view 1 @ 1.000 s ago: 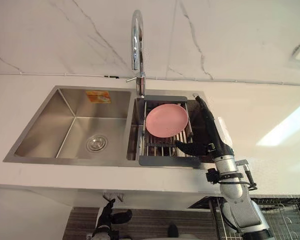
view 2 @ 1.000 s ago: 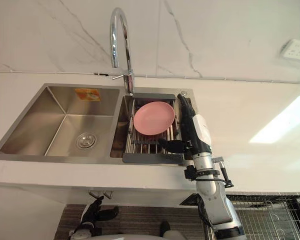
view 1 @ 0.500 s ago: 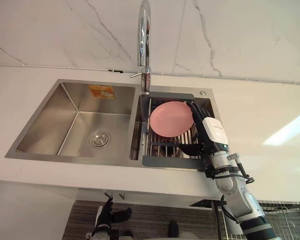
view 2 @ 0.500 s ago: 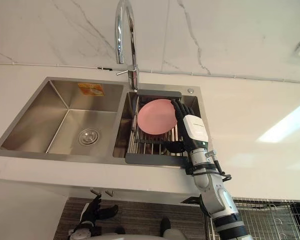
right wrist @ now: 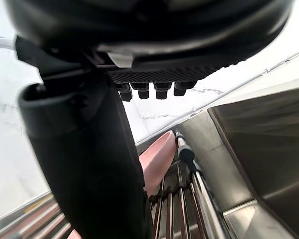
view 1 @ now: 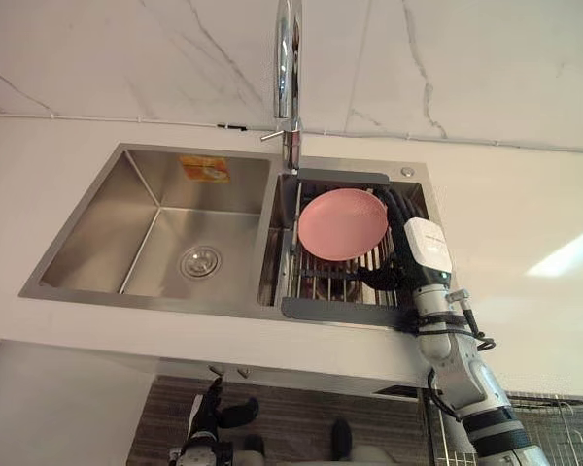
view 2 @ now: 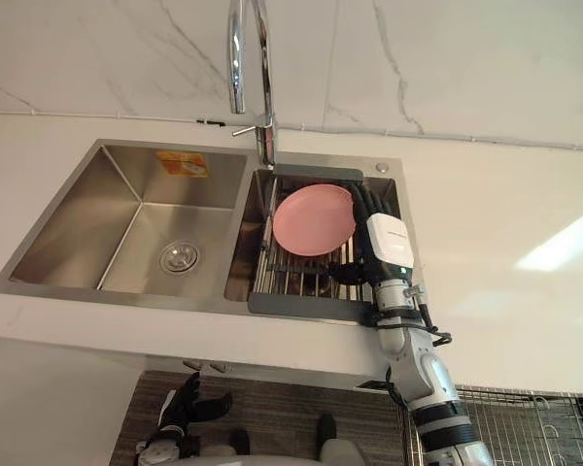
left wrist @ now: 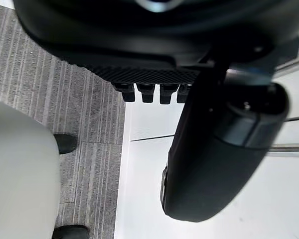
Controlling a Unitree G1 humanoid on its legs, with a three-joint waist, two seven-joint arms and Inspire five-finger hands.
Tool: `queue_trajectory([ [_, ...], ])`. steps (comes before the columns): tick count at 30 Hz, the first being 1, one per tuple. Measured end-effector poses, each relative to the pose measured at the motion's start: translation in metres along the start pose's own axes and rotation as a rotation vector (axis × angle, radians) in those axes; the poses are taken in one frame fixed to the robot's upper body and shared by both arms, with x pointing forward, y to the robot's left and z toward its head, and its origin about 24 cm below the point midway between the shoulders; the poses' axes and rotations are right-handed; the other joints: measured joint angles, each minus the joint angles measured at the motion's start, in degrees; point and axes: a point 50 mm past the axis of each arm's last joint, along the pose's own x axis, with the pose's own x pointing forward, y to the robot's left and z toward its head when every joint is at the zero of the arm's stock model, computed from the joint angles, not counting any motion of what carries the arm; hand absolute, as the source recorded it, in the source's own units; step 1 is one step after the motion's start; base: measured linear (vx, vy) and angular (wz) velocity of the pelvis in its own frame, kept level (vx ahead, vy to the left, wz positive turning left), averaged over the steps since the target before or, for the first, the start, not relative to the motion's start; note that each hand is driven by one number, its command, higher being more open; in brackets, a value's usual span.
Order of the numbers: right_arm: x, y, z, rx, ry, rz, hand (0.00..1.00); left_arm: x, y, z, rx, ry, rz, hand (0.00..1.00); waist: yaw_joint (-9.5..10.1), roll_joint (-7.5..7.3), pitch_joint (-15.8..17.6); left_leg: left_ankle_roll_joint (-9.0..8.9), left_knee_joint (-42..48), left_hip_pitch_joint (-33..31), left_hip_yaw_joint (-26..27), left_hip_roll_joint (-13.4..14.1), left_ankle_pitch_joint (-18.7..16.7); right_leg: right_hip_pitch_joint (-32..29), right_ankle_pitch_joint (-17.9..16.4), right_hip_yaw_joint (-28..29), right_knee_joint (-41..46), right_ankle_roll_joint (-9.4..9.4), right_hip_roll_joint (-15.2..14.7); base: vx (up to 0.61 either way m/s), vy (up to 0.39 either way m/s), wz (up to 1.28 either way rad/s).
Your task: Walk over to the sink, pick up the cup, carry it to the dishwasher, place the cup inside the dishwasher, then close the dishwasher door
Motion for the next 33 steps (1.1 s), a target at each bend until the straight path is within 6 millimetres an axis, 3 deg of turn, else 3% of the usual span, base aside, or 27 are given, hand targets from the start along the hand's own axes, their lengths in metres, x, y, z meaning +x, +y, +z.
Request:
queue_trajectory([
  [17, 0.029, -0.015, -0.005, -0.007, 0.045, -0.103, 1.00, 0.001, -0.003, 0.006, 0.009, -0.036, -0.012, 1.00, 0.05, 0.80, 2.26, -0.15, 0.61, -2.40, -0.63, 0.09, 0.30, -2.21, -0.22, -0.66, 0.99, -0.16, -0.02, -0.02, -0.002, 0.02],
  [33, 0.045, -0.008, 0.003, -0.038, 0.011, -0.060, 1.00, 0.002, -0.004, 0.010, 0.009, -0.054, -0.013, 1.00, 0.14, 1.03, 3.48, -0.23, 1.39, -3.07, -0.56, 0.13, 0.35, -2.60, -0.22, -0.97, 1.52, -0.16, -0.10, -0.01, -0.001, 0.01],
])
